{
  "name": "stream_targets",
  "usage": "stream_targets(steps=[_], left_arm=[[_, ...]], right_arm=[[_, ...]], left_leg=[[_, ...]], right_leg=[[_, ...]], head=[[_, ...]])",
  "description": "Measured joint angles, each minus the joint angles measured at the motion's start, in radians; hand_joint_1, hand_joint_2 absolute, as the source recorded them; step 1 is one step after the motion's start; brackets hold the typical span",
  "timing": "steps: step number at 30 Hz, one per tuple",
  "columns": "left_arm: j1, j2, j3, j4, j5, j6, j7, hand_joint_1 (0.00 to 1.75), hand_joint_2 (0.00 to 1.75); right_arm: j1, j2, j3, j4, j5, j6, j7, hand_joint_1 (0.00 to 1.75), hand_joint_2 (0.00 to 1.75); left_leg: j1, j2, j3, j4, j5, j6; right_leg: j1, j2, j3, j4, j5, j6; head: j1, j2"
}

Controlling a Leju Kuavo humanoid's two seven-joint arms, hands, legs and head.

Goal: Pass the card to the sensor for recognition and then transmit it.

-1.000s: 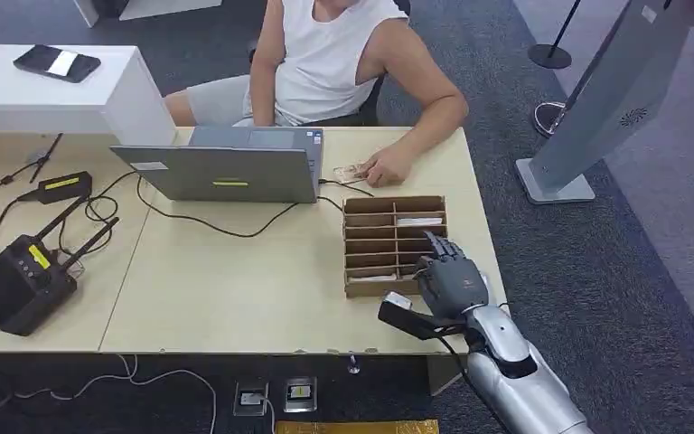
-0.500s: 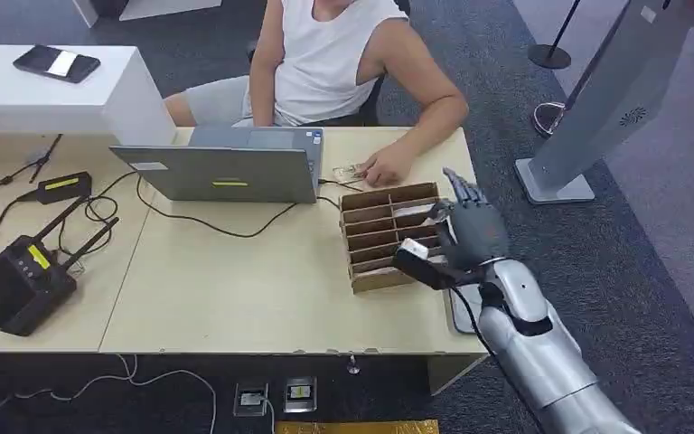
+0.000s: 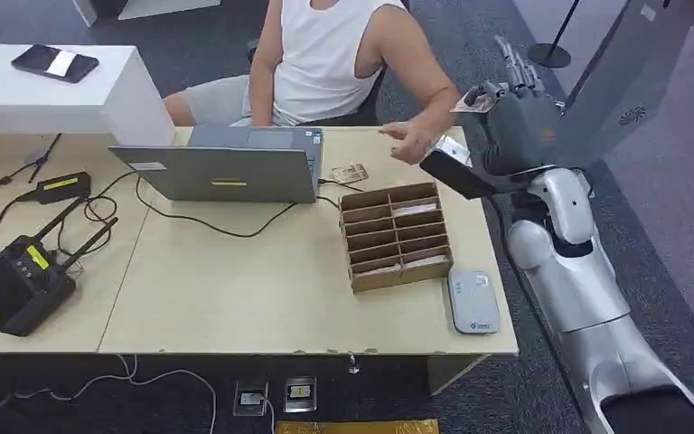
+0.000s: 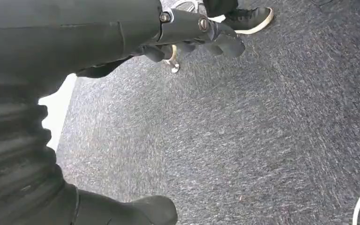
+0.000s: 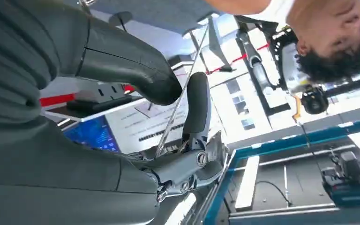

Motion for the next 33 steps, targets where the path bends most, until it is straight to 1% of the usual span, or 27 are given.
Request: stream_targets(steps=[4,12,17,18,19,22,25,30,33], left_arm=[[-0.016,-0.004,0.000,0.000,-0.021,-0.014,0.000,0.00,1.75],[-0.034,-0.008,-0.001,0.000,-0.034,-0.021,0.000,0.00,1.75],[-0.039,-0.008,-0.002,0.000,-0.042,-0.024,0.008,0.00,1.75],[-0.040,-0.008,-0.002,0.000,-0.043,-0.026,0.009,0.00,1.75],[-0.040,-0.008,-0.002,0.000,-0.044,-0.027,0.010,0.00,1.75],[-0.040,-0.008,-0.002,0.000,-0.048,-0.028,0.014,0.00,1.75],[-0.039,-0.007,-0.002,0.000,-0.051,-0.028,0.020,0.00,1.75],[-0.035,-0.007,-0.003,0.000,-0.049,-0.021,0.021,0.00,1.75],[-0.027,-0.007,-0.003,0.000,-0.042,-0.016,0.021,0.00,1.75]], right_arm=[[-0.053,0.045,0.016,0.109,-0.023,-0.021,-0.038,1.75,1.75],[-0.092,0.121,0.048,0.350,-0.041,-0.063,-0.093,1.75,1.75],[-0.095,0.161,0.066,0.479,-0.043,-0.079,-0.098,1.75,1.75],[-0.095,0.166,0.069,0.502,-0.045,-0.085,-0.098,0.19,1.75],[-0.095,0.169,0.071,0.519,-0.046,-0.087,-0.098,0.00,1.75],[-0.097,0.172,0.072,0.562,-0.053,-0.104,-0.097,0.00,1.75],[-0.097,0.171,0.072,0.593,-0.066,-0.138,-0.102,0.00,1.75],[-0.097,0.168,0.071,0.602,-0.109,-0.194,-0.112,0.00,1.75],[-0.097,0.150,0.066,0.594,-0.155,-0.244,-0.112,0.00,1.75]], left_leg=[[0.000,-0.001,0.000,0.000,0.000,0.000],[0.000,-0.001,0.000,0.000,0.000,0.000],[0.000,-0.001,0.000,0.000,0.000,0.000],[0.000,-0.001,0.000,0.000,0.000,0.000],[0.000,-0.001,0.000,0.000,0.000,0.000],[0.000,-0.001,0.000,0.000,0.000,0.000],[0.000,-0.001,0.000,0.000,0.000,0.000],[0.000,0.000,0.000,0.001,0.000,0.000],[0.000,0.000,0.000,0.001,0.000,0.000]], right_leg=[[0.000,-0.002,0.000,0.000,0.000,0.000],[0.000,-0.002,0.000,0.000,0.000,0.000],[0.000,-0.002,0.000,0.000,0.000,0.000],[0.000,-0.002,0.000,0.000,0.000,0.000],[0.000,-0.002,-0.001,0.000,0.000,0.000],[0.000,-0.002,0.000,0.000,0.000,0.000],[0.000,-0.002,-0.001,0.000,0.000,0.000],[0.000,-0.001,-0.001,0.000,0.000,0.000],[0.000,-0.001,-0.001,0.000,0.000,0.000]], head=[[0.000,0.000],[0.001,0.000],[0.000,0.000],[0.000,0.000],[0.000,0.000],[0.000,0.000],[0.000,0.000],[0.000,0.000],[0.000,0.000]])
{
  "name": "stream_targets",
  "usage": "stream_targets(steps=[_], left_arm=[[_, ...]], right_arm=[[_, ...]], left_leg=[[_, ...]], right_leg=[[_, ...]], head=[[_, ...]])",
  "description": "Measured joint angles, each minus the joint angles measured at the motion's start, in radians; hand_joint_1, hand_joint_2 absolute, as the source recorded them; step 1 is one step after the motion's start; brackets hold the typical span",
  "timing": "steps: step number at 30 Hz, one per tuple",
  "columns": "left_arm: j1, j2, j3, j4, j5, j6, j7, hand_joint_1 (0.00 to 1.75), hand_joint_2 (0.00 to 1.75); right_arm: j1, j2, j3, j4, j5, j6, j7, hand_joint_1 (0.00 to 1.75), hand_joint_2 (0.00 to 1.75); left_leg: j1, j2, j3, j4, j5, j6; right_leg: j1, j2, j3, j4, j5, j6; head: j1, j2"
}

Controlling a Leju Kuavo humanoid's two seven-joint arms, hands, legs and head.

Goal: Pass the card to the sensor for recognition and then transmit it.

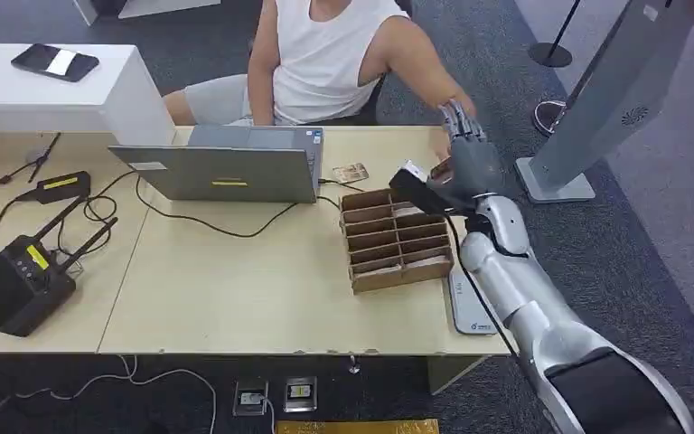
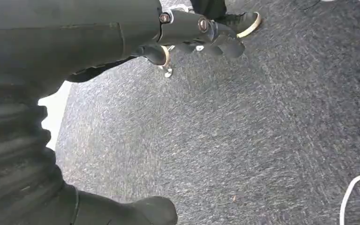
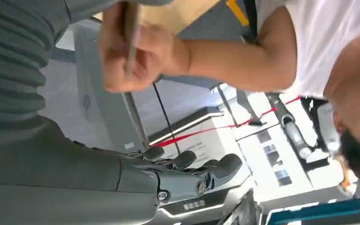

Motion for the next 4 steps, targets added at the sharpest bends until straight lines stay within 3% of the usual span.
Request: stream_targets(steps=[4], left_arm=[[0.014,0.000,0.000,0.000,0.008,0.007,0.000,0.00,1.75]], right_arm=[[0.010,-0.049,-0.039,-0.066,-0.067,-0.067,0.005,0.00,1.75]], left_leg=[[0.000,0.000,0.000,0.000,0.000,0.000]], right_leg=[[0.000,-0.001,0.000,-0.001,0.000,0.000]], head=[[0.000,0.000]])
